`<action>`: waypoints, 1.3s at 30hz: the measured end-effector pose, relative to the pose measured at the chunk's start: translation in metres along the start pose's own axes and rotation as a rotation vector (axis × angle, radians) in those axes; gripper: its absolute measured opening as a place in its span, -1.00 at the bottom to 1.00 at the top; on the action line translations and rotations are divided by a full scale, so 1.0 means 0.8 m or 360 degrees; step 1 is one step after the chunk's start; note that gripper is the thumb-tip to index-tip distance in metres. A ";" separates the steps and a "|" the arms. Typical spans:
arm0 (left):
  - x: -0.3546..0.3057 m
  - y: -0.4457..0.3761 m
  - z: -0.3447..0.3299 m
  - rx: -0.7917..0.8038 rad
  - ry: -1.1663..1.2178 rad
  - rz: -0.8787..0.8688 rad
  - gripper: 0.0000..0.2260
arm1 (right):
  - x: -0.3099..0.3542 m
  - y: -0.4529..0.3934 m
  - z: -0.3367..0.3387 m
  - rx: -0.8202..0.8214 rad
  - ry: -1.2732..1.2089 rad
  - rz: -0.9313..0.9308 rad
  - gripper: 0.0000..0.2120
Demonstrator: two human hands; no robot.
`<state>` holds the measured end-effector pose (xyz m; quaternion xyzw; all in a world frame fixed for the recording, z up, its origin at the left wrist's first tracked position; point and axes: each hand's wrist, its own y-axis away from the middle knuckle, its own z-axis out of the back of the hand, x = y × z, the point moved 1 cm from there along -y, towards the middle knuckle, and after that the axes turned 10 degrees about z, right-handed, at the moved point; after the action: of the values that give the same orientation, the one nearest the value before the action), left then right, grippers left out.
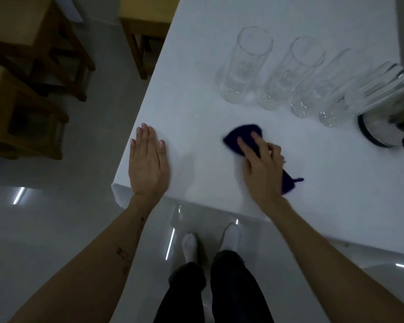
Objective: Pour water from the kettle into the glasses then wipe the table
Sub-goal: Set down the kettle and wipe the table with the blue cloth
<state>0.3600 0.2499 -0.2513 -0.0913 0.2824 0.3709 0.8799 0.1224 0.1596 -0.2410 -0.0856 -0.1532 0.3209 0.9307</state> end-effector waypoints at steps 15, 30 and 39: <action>0.009 -0.004 0.000 -0.0014 -0.0160 -0.0142 -0.49 | -0.019 0.162 0.032 -0.0036 0.0020 0.0233 -0.54; -0.211 0.104 -0.111 0.0423 0.0000 -0.0650 -0.49 | -0.234 0.184 0.157 -0.0531 -0.0133 -0.0943 -0.60; -0.391 0.212 -0.234 0.0832 -0.0040 -0.1018 -0.54 | -0.279 0.190 0.136 -0.0301 -0.0156 -0.0818 -0.58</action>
<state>-0.0166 0.1128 -0.2203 0.0568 0.3138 -0.0044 0.9478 -0.1684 0.1453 -0.2298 -0.1147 -0.2441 0.0622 0.9609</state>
